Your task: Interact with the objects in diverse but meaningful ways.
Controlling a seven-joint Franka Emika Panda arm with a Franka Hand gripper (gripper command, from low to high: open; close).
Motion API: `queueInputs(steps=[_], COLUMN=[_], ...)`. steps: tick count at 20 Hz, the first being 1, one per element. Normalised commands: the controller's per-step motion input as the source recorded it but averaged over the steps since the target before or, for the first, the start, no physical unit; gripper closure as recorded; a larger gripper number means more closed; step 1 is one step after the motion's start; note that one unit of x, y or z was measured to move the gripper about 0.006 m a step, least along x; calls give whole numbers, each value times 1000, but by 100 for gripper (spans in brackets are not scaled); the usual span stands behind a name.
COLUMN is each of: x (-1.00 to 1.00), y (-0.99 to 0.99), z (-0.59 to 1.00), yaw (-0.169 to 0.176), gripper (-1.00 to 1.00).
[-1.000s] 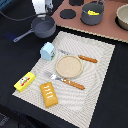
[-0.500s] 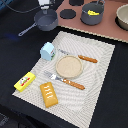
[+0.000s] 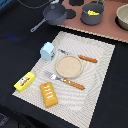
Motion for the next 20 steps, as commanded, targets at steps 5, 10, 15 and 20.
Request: queueInputs(steps=[5,10,15,20], x=[790,730,305,79], y=[662,597,379,308], z=[499,481,127,-23], yaw=[0,-4,0,5], gripper=[100,100,100,100])
